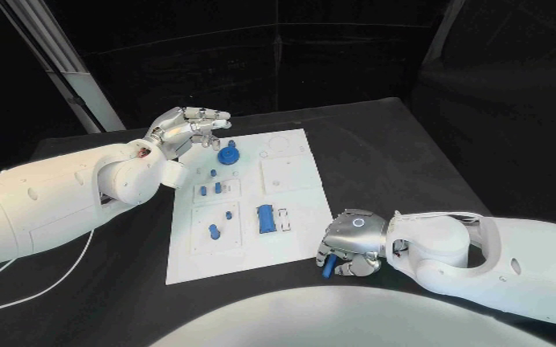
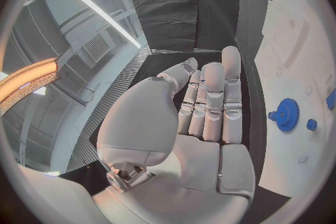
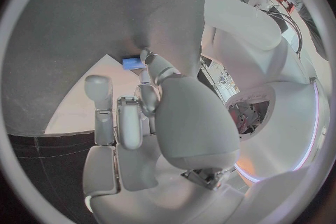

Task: Assemble the parts on the task board

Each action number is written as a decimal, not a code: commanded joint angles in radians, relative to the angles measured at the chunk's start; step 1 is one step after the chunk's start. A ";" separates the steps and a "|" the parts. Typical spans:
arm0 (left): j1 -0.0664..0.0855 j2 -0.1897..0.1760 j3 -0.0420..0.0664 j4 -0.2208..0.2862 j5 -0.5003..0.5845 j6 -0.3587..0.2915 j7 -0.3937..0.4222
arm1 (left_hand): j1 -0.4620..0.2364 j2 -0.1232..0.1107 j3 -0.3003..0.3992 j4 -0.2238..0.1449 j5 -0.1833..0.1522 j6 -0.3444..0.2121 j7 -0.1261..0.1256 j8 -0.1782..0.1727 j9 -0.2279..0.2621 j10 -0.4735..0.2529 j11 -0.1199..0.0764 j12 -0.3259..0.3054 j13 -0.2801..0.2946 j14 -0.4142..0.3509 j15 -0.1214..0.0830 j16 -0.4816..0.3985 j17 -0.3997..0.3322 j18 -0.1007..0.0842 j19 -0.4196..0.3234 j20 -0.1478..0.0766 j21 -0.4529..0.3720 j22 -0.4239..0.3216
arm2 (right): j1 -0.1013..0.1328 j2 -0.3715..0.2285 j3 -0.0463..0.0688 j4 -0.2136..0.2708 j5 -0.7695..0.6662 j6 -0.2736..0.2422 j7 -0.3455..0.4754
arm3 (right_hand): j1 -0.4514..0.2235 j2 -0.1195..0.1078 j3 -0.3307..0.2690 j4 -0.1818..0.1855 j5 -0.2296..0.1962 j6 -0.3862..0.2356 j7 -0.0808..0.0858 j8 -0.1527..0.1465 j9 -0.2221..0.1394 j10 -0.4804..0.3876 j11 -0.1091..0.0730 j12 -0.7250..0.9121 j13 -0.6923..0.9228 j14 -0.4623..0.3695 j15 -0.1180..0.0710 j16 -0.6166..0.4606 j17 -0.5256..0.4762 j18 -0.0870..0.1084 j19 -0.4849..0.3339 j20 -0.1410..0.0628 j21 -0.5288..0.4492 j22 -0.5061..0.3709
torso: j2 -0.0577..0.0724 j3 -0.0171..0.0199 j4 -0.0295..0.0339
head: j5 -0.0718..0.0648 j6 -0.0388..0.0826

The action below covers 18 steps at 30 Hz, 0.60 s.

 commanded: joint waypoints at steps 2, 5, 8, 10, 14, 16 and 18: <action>0.001 -0.002 0.001 0.001 0.004 0.014 -0.001 | -0.001 0.004 -0.005 -0.003 -0.002 -0.008 -0.001 0.007 -0.001 -0.007 0.001 0.007 0.001 -0.006 0.001 -0.006 -0.002 0.006 -0.007 0.003 -0.006 -0.001 | 0.001 0.005 -0.003 -0.003 -0.026 0.035 -0.011 | -0.005 0.003 0.005 0.005 0.009 0.009 0.001 0.006 0.002 0.008 0.000 0.006 0.001 0.080 -0.006 0.006 0.131 -0.003 0.004 -0.004 0.006 0.001 | -0.001 -0.0002 -0.0009 | 0.001 0.000; 0.001 -0.002 0.001 0.001 0.004 0.015 -0.003 | -0.001 0.004 -0.005 -0.003 -0.002 -0.008 -0.001 0.007 -0.001 -0.007 0.001 0.007 0.001 -0.006 0.001 -0.006 -0.002 0.006 -0.007 0.003 -0.006 -0.001 | 0.001 0.008 -0.006 -0.006 -0.029 0.044 -0.014 | -0.005 0.003 0.005 0.005 0.011 0.010 0.001 0.007 0.002 0.008 0.001 0.006 0.001 0.080 -0.006 0.006 0.131 -0.003 0.004 -0.004 0.006 0.000 | -0.001 -0.0006 -0.0009 | -0.001 0.000; 0.001 -0.002 0.001 0.001 0.004 0.016 -0.004 | -0.001 0.004 -0.005 -0.003 -0.002 -0.008 -0.001 0.007 -0.001 -0.007 0.001 0.007 0.001 -0.006 0.001 -0.006 -0.002 0.006 -0.007 0.003 -0.006 -0.001 | 0.001 0.012 -0.007 -0.010 -0.032 0.054 -0.018 | -0.005 0.003 0.006 0.005 0.012 0.010 0.001 0.007 0.001 0.007 0.001 0.005 0.000 0.080 -0.006 0.005 0.131 -0.003 0.003 -0.004 0.006 0.000 | -0.001 -0.0002 -0.0008 | 0.001 0.000; 0.001 -0.001 0.001 0.001 0.004 0.017 -0.006 | -0.001 0.004 -0.005 -0.003 -0.002 -0.008 -0.001 0.007 -0.001 -0.007 0.001 0.007 0.001 -0.006 0.001 -0.006 -0.002 0.006 -0.007 0.003 -0.006 -0.001 | 0.001 0.014 -0.008 -0.011 -0.035 0.060 -0.021 | -0.005 0.003 0.006 0.006 0.013 0.010 0.001 0.006 0.001 0.007 0.001 0.004 0.000 0.080 -0.006 0.005 0.130 -0.003 0.003 -0.004 0.006 -0.001 | -0.001 0.0000 0.0001 | -0.001 0.000; 0.001 -0.002 0.001 0.001 0.004 0.017 -0.008 | 0.000 0.004 -0.005 -0.004 -0.002 -0.008 -0.001 0.007 -0.001 -0.008 0.001 0.007 0.001 -0.007 0.001 -0.006 -0.003 0.006 -0.007 0.003 -0.006 -0.002 | 0.001 0.022 -0.009 -0.016 -0.043 0.074 -0.029 | -0.008 0.008 0.010 0.010 0.019 0.018 0.004 0.008 0.001 0.007 0.007 0.006 0.001 0.080 -0.003 0.005 0.130 -0.003 0.003 -0.003 0.006 0.000 | -0.002 0.0002 -0.0009 | 0.002 0.000; 0.000 -0.002 0.001 0.001 0.004 0.018 -0.009 | 0.000 0.004 -0.005 -0.004 -0.002 -0.008 -0.001 0.007 -0.001 -0.008 0.001 0.007 0.001 -0.007 0.001 -0.006 -0.003 0.006 -0.007 0.003 -0.006 -0.002 | 0.001 0.025 -0.010 -0.017 -0.046 0.078 -0.033 | -0.009 0.011 0.015 0.013 0.028 0.029 0.008 0.009 0.000 0.006 0.017 0.007 0.001 0.080 0.003 0.006 0.131 -0.004 0.004 0.001 0.006 0.001 | -0.002 0.0001 -0.0004 | 0.001 0.000; 0.000 -0.002 0.001 0.001 0.004 0.018 -0.010 | 0.000 0.004 -0.005 -0.004 -0.002 -0.008 -0.001 0.007 -0.001 -0.008 0.001 0.007 0.001 -0.007 0.001 -0.006 -0.003 0.006 -0.007 0.003 -0.006 -0.002 | 0.001 0.027 -0.010 -0.018 -0.049 0.079 -0.036 | -0.011 0.016 0.021 0.018 0.037 0.043 0.014 0.011 0.000 0.005 0.025 0.008 0.001 0.080 0.009 0.007 0.133 -0.005 0.005 0.005 0.007 0.003 | -0.002 -0.0002 0.0000 | 0.000 0.000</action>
